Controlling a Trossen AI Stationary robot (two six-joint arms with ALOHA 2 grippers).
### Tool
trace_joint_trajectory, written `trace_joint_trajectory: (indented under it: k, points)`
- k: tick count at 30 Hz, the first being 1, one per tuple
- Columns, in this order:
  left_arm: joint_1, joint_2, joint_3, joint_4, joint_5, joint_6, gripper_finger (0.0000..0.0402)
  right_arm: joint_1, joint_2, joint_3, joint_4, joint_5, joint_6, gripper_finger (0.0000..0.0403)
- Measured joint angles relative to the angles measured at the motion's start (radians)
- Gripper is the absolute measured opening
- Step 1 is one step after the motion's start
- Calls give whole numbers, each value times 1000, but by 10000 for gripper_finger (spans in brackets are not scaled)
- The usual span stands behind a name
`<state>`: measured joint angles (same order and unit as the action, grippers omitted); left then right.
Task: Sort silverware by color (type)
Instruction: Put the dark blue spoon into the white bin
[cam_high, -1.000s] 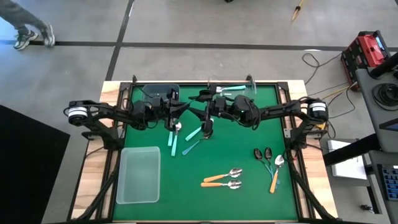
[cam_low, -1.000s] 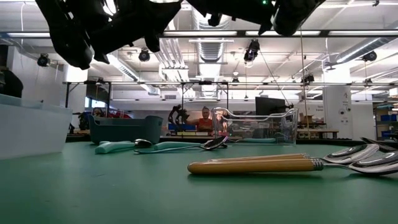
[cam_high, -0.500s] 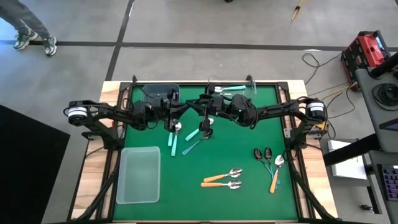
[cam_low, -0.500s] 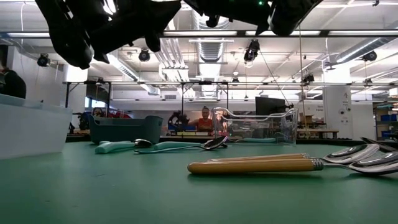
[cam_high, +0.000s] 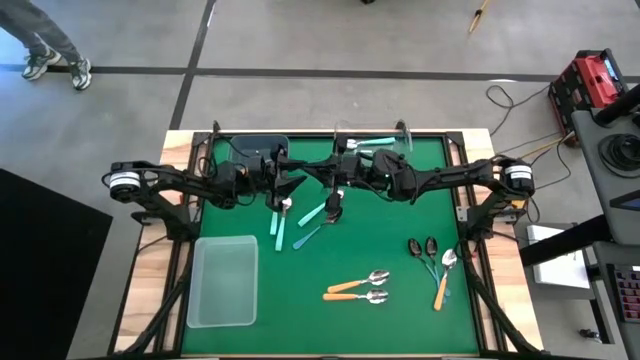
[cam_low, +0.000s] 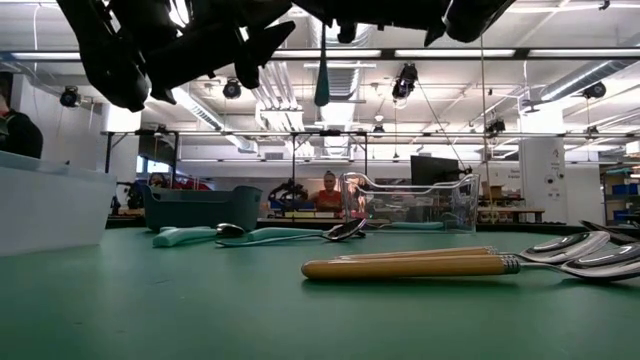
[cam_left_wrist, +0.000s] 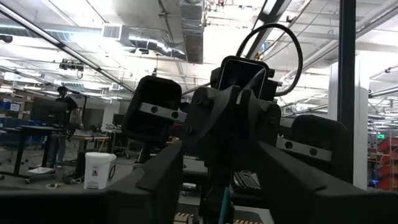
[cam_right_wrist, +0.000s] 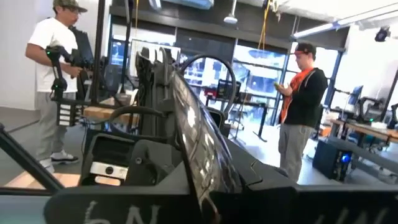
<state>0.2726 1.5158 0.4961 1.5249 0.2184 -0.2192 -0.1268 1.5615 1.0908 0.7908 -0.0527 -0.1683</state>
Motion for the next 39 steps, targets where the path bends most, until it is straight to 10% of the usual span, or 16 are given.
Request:
trace_joint_trajectory:
  k: [17, 39]
  points:
    - [2, -5, 0, -3, 80, 83, 215, -4, -66, 0, -452, 54, 11, 8]
    - [2, 3, 155, -349, 114, 249, 195, -4, -67, 0, -526, 55, 6, 8]
